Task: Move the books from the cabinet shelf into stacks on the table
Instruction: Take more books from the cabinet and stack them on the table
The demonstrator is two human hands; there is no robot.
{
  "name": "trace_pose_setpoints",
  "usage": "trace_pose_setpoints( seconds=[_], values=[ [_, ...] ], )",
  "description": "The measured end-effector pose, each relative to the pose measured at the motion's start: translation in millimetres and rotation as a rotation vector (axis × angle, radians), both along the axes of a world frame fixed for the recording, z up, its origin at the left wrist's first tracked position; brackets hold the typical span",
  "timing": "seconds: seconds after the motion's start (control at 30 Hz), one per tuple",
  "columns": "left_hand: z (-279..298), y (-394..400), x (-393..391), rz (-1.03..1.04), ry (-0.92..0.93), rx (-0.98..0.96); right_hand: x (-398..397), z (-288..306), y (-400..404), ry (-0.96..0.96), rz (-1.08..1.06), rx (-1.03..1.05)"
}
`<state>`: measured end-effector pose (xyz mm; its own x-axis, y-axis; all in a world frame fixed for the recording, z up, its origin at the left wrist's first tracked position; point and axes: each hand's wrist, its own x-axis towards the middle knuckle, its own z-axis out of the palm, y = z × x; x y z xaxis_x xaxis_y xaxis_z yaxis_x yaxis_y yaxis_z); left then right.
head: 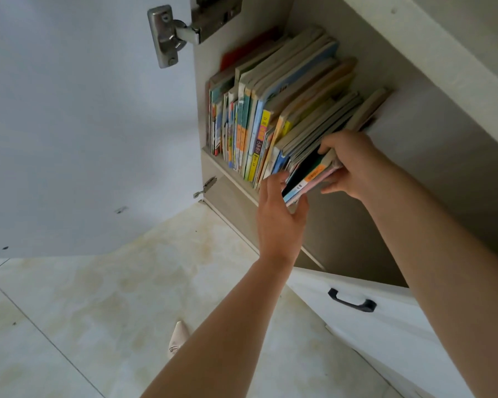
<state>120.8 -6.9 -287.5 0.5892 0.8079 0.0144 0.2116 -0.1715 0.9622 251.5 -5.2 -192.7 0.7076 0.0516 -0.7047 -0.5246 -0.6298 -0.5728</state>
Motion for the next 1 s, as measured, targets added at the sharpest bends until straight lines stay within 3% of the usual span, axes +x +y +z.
trace_pose_setpoints(
  seconds=[0.13,0.43,0.6,0.8,1.0],
  values=[
    [-4.3,-5.5,0.4,0.019,-0.024,0.071,-0.1,6.1,-2.5,-0.005,0.016,-0.083],
    [-16.9,-12.2,8.2,-0.05,-0.029,0.123,-7.3,8.9,-11.4,0.01,0.048,-0.039],
    [-24.1,-8.5,14.4,0.061,0.058,0.301,-4.4,8.4,-5.5,0.026,0.018,-0.073],
    [-23.4,-15.4,10.8,0.033,-0.031,0.244,-6.7,7.8,-4.3,0.02,0.009,-0.087],
    [-11.3,-21.7,12.0,0.069,-0.078,0.005,-12.0,6.5,-7.6,0.002,-0.023,-0.064]
  ],
)
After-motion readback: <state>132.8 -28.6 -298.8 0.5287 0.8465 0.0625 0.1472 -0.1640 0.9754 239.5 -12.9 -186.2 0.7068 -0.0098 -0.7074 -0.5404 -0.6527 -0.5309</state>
